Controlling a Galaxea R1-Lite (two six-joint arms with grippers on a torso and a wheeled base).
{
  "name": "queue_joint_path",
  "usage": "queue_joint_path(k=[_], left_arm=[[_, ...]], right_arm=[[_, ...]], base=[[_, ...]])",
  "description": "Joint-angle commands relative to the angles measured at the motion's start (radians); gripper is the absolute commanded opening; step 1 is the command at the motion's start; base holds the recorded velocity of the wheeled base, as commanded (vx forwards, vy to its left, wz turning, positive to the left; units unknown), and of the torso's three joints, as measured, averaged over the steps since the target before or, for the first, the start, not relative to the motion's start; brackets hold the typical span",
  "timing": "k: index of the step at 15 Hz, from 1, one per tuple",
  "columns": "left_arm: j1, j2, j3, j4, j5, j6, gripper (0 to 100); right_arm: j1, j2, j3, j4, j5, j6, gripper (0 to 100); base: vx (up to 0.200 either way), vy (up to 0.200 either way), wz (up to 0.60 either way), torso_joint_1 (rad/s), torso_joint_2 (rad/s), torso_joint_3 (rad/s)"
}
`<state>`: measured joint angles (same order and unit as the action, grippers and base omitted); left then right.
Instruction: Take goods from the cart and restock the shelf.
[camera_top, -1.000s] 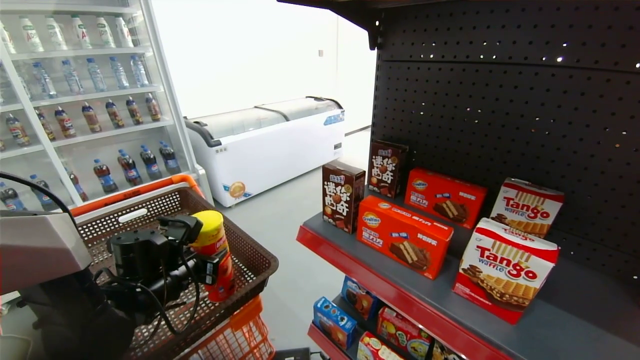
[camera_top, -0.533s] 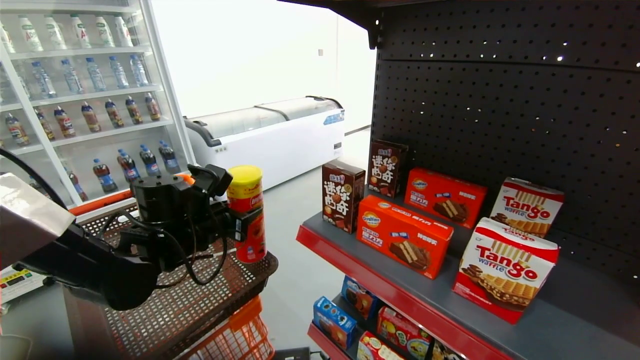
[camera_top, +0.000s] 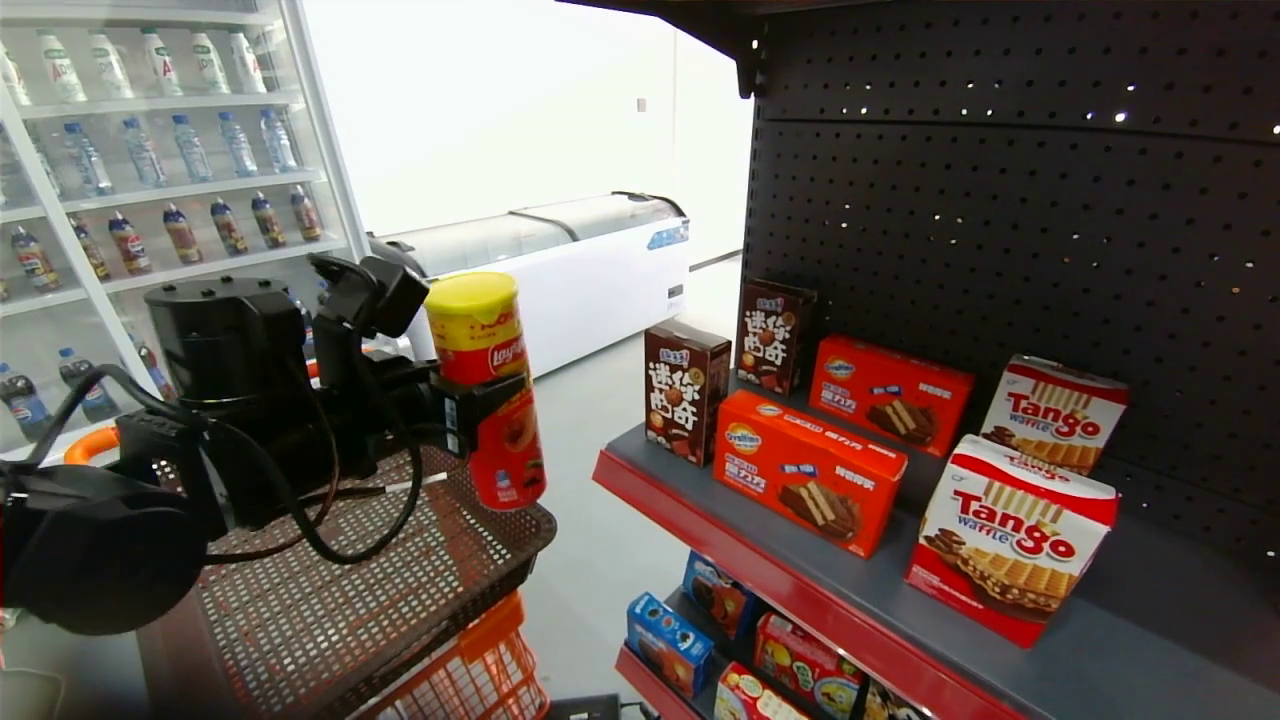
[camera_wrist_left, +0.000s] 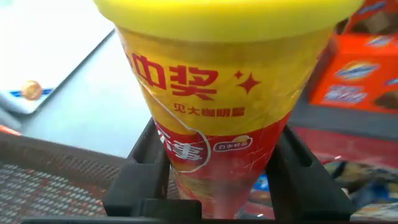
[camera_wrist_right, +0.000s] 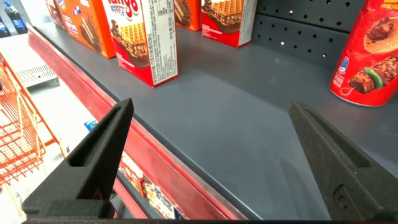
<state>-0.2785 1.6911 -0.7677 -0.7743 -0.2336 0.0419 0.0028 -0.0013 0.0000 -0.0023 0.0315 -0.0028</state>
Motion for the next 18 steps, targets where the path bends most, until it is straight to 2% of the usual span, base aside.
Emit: queue_joint_path(k=[1,2,3,4,5,8,10,14,18], left_arm=[[-0.067,-0.114,0.007,0.009,-0.006,-0.063,0],[-0.073,-0.151,0.044,0.015,-0.012,-0.076,0],[-0.073,-0.180,0.087,0.016,-0.049,-0.076,0],[-0.067,-0.191,0.125,0.007,-0.153,-0.073,0],[-0.065,-0.200,0.151,0.004,-0.194,-0.065,0],[-0.074,-0.212,0.165,0.009,-0.202,-0.060,0],[-0.073,-0.211,0.166,0.016,-0.248,-0.060,0],[-0.134,-0.231,0.254,0.027,-0.268,-0.037,0],[-0.148,-0.229,0.234,0.026,-0.325,-0.037,0]], right_arm=[[0.000,0.001,0.000,-0.001,0.001,0.000,100],[0.000,0.001,0.000,-0.001,-0.001,0.000,100],[0.000,0.001,0.000,-0.001,-0.001,0.000,100],[0.000,0.001,0.000,-0.001,0.001,0.000,100],[0.000,0.001,0.000,-0.001,0.001,0.000,100],[0.000,0.001,0.000,-0.001,-0.001,0.000,100],[0.000,0.001,0.000,-0.001,0.001,0.000,100],[0.000,0.001,0.000,-0.001,-0.001,0.000,100],[0.000,0.001,0.000,-0.001,0.001,0.000,100]], base=[[0.000,0.000,0.00,0.000,0.00,0.000],[0.000,0.000,0.00,0.000,0.00,0.000],[0.000,0.000,0.00,0.000,0.00,0.000],[0.000,0.000,0.00,0.000,0.00,0.000],[0.000,0.000,0.00,0.000,0.00,0.000],[0.000,0.000,0.00,0.000,0.00,0.000],[0.000,0.000,0.00,0.000,0.00,0.000],[0.000,0.000,0.00,0.000,0.00,0.000],[0.000,0.000,0.00,0.000,0.00,0.000]])
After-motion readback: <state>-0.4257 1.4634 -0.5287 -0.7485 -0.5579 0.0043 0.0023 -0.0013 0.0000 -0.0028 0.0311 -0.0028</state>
